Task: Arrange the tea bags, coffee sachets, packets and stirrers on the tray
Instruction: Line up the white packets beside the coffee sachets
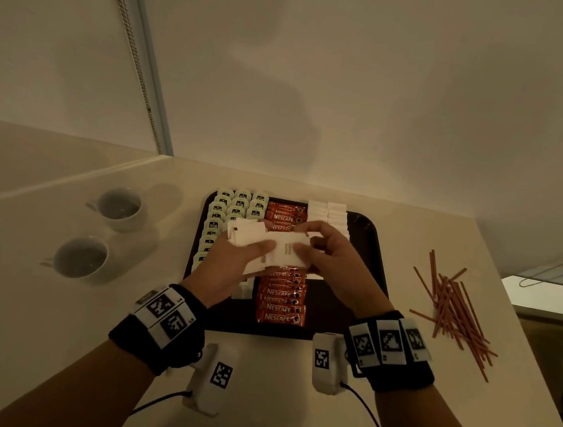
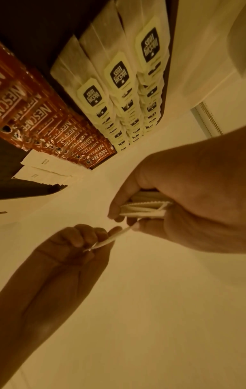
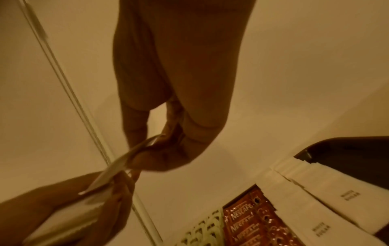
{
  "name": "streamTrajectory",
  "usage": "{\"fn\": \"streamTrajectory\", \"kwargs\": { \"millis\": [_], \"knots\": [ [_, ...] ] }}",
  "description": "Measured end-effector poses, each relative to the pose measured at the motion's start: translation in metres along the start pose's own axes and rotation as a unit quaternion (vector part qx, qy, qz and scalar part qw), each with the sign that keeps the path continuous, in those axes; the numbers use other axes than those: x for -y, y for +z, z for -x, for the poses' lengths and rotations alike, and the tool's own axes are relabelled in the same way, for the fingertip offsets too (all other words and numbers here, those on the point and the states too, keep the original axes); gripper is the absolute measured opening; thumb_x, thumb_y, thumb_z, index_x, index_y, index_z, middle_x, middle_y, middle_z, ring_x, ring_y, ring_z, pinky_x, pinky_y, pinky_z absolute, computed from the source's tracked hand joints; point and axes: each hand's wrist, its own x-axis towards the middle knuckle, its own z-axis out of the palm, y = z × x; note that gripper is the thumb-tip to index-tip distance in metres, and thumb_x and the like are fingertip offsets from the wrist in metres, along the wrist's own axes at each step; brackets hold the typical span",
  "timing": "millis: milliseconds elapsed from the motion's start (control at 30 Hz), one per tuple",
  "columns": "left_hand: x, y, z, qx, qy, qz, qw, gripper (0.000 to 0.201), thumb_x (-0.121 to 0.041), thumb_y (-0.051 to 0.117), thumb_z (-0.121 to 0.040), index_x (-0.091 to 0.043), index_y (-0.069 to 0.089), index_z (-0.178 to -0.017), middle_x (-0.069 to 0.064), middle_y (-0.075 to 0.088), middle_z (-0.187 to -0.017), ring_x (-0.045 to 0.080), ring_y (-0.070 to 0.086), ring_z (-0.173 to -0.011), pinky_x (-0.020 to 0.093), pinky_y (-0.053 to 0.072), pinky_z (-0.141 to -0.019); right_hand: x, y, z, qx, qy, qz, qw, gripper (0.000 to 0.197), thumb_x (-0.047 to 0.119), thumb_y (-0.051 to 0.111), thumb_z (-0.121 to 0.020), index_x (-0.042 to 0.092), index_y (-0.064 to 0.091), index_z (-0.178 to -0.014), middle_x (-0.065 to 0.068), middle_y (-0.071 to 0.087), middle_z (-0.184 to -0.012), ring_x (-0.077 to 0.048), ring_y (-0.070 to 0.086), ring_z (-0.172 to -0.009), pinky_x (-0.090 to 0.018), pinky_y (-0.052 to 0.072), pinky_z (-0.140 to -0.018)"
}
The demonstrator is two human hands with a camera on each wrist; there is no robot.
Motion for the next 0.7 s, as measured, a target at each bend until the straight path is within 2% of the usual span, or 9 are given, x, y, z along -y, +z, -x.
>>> {"fn": "streamTrajectory", "kwargs": {
  "millis": [67, 100, 200, 267, 400, 467, 533, 633, 700],
  "knots": [
    [-0.001, -0.001, -0.005, -0.025, 0.018, -0.016, 0.999, 0.026, 0.003, 0.062, -0.084, -0.015, 0.063, -0.103, 0.006, 0.068, -0.099, 0.022, 0.066, -0.092, 0.036, 0.060, -0.070, -0.003, 0.000, 0.001, 0.062, 0.023, 0.038, 0.997, 0.023, 0.012, 0.058, -0.090, 0.016, 0.056, -0.114, -0.003, 0.067, -0.100, -0.020, 0.068, -0.090, -0.034, 0.058, -0.077],
    [-0.002, -0.001, -0.006, -0.033, 0.022, -0.029, 0.999, 0.026, 0.001, 0.063, -0.084, -0.016, 0.063, -0.104, 0.006, 0.068, -0.099, 0.022, 0.066, -0.093, 0.038, 0.059, -0.073, -0.006, 0.001, 0.001, 0.070, 0.021, 0.061, 0.995, 0.021, 0.013, 0.057, -0.091, 0.015, 0.057, -0.112, -0.004, 0.068, -0.099, -0.020, 0.068, -0.091, -0.033, 0.058, -0.077],
    [-0.002, 0.001, -0.010, -0.031, 0.012, -0.070, 0.997, 0.032, -0.002, 0.069, -0.080, -0.014, 0.063, -0.109, 0.006, 0.070, -0.102, 0.022, 0.068, -0.094, 0.043, 0.058, -0.079, -0.014, 0.005, -0.001, 0.007, 0.016, 0.025, 1.000, 0.017, 0.017, 0.049, -0.096, 0.011, 0.062, -0.105, -0.005, 0.067, -0.097, -0.013, 0.066, -0.084, -0.024, 0.056, -0.071],
    [0.000, 0.002, -0.011, -0.030, 0.009, -0.088, 0.996, 0.032, 0.001, 0.070, -0.079, -0.016, 0.064, -0.105, 0.005, 0.070, -0.101, 0.021, 0.068, -0.094, 0.043, 0.059, -0.077, -0.019, 0.006, -0.002, -0.031, 0.026, -0.036, 0.999, 0.018, 0.015, 0.048, -0.097, 0.008, 0.064, -0.103, -0.007, 0.066, -0.098, -0.009, 0.065, -0.080, -0.018, 0.054, -0.065],
    [0.003, 0.004, -0.012, -0.056, 0.019, -0.093, 0.994, 0.028, 0.002, 0.067, -0.082, -0.019, 0.065, -0.100, -0.001, 0.070, -0.092, 0.016, 0.067, -0.086, 0.029, 0.059, -0.060, -0.030, 0.006, 0.002, -0.010, 0.038, -0.047, 0.998, 0.016, 0.012, 0.055, -0.093, 0.008, 0.063, -0.106, -0.013, 0.066, -0.106, -0.016, 0.065, -0.086, -0.023, 0.056, -0.073],
    [0.005, 0.003, -0.012, -0.061, 0.009, -0.106, 0.992, 0.030, -0.001, 0.068, -0.082, -0.016, 0.064, -0.107, 0.000, 0.070, -0.093, 0.016, 0.068, -0.085, 0.028, 0.057, -0.058, -0.035, 0.005, 0.006, -0.008, 0.041, -0.039, 0.998, 0.015, 0.014, 0.057, -0.091, 0.011, 0.062, -0.105, -0.012, 0.067, -0.106, -0.017, 0.066, -0.090, -0.026, 0.057, -0.076],
    [0.009, 0.003, -0.010, -0.048, -0.019, -0.123, 0.991, 0.029, -0.004, 0.067, -0.083, -0.014, 0.063, -0.110, 0.005, 0.070, -0.098, 0.021, 0.068, -0.088, 0.033, 0.057, -0.063, -0.044, 0.002, 0.011, -0.016, 0.049, -0.030, 0.998, 0.009, 0.014, 0.057, -0.091, 0.013, 0.063, -0.098, -0.010, 0.066, -0.107, -0.019, 0.066, -0.094, -0.029, 0.057, -0.080],
    [0.017, -0.001, -0.004, -0.032, -0.069, -0.089, 0.993, 0.018, -0.006, 0.054, -0.090, -0.015, 0.061, -0.104, 0.008, 0.068, -0.088, 0.023, 0.065, -0.078, 0.034, 0.054, -0.067, -0.066, -0.008, 0.020, -0.024, 0.096, -0.024, 0.995, 0.008, 0.010, 0.055, -0.092, 0.012, 0.063, -0.095, -0.006, 0.066, -0.106, -0.019, 0.066, -0.098, -0.031, 0.057, -0.082],
    [0.019, -0.007, -0.001, -0.018, -0.093, -0.024, 0.995, 0.022, -0.007, 0.040, -0.092, -0.011, 0.059, -0.104, 0.013, 0.065, -0.084, 0.025, 0.061, -0.073, 0.032, 0.052, -0.065, -0.085, -0.022, 0.024, -0.059, 0.133, 0.013, 0.989, 0.011, 0.010, 0.054, -0.093, 0.011, 0.062, -0.100, -0.004, 0.066, -0.107, -0.015, 0.065, -0.096, -0.026, 0.057, -0.076]
  ]
}}
